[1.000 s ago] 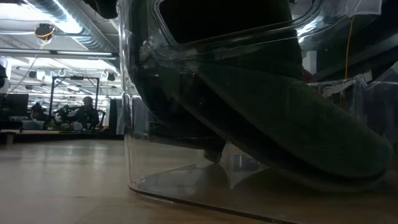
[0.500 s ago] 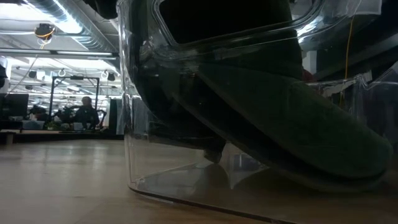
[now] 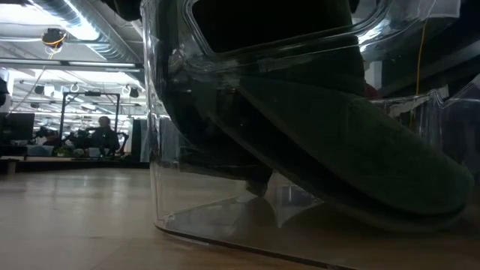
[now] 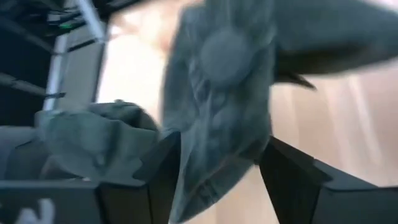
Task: Pick & Place hat
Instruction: Put the gray cap into the bottom middle transparent bin
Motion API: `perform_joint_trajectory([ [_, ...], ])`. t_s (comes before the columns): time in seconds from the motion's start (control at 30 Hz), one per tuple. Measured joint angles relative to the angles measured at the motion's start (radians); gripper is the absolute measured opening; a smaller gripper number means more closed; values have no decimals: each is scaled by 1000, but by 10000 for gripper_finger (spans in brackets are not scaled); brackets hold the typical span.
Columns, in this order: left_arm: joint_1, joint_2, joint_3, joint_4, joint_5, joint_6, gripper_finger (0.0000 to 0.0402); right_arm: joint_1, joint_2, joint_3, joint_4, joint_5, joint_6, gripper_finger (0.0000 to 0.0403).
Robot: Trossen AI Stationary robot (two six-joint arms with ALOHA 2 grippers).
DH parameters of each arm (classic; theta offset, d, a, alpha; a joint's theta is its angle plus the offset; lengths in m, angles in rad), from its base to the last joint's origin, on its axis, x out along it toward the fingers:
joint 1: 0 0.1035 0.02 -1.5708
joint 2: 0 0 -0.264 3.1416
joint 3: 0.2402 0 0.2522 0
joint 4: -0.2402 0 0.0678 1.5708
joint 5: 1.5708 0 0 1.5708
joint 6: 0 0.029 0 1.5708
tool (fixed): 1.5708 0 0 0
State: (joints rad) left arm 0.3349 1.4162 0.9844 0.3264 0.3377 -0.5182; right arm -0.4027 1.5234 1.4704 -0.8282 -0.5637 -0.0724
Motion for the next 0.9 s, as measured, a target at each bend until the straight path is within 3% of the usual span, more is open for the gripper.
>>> perform_joint_trajectory([
  [0.27,-42,-1,0,-17,-443,-156,4,-11,-21,0,-24,290,108,220],
  [0.47,-69,-1,0,7,-689,-266,4,-11,-73,0,87,451,144,216],
  [0.63,-102,-1,0,122,-818,-322,4,-7,-83,0,239,461,150,216],
  [0.9,-138,-2,0,276,-961,-290,4,31,-77,0,388,458,179,216],
])
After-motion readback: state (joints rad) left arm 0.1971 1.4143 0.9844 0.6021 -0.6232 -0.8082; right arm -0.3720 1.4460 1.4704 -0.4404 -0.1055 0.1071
